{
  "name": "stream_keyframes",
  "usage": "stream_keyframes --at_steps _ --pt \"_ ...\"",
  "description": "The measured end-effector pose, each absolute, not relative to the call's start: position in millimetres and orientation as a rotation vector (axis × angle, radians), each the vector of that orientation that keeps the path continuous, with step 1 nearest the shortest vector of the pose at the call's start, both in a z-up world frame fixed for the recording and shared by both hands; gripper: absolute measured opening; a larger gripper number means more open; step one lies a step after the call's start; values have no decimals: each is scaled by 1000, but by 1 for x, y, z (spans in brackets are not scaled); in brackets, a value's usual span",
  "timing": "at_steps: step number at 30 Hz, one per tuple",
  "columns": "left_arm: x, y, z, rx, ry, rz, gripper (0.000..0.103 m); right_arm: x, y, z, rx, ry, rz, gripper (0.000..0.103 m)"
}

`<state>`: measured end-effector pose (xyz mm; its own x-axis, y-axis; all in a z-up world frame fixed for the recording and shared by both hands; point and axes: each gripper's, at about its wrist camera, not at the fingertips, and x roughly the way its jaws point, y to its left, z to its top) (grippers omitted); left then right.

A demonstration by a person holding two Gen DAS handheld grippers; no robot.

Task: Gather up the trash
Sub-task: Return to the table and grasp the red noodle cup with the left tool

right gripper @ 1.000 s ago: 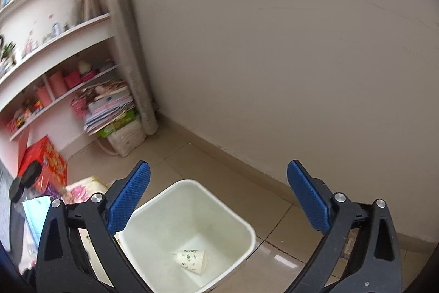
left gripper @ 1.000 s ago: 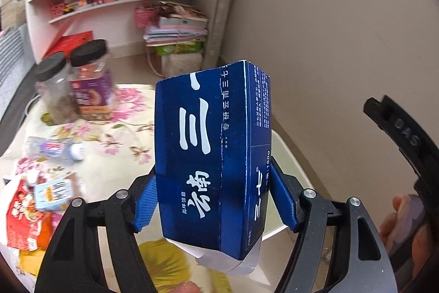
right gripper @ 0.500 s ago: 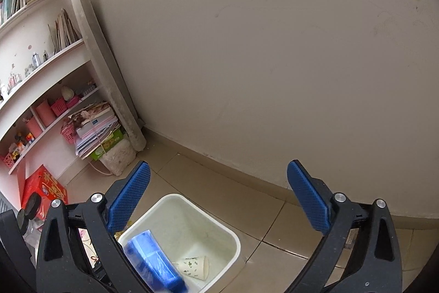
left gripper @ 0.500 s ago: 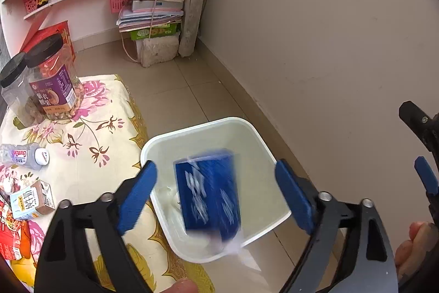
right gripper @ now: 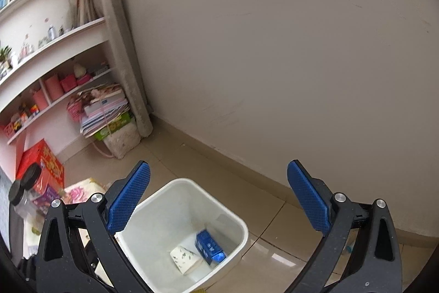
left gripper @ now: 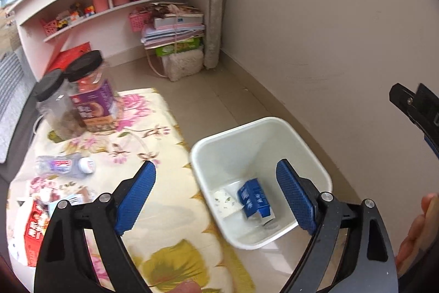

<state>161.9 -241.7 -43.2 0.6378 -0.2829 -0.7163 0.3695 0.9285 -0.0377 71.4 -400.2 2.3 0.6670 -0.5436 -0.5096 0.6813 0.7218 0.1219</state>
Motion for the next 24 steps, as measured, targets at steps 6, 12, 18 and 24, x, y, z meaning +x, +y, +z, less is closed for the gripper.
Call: stream_keyframes --at_steps 6,12,18,24 --pt "157 -199 -50 156 806 -300 89 92 -364 -6 268 545 -614 96" --pt "161 -152 -61 169 854 -215 89 113 -317 -20 201 625 -504 96" --pt "170 -98 -78 173 924 -131 90 132 -271 -32 156 686 -414 96" --pt "183 -39 -91 175 993 -40 90 144 -225 -49 87 749 -333 96"
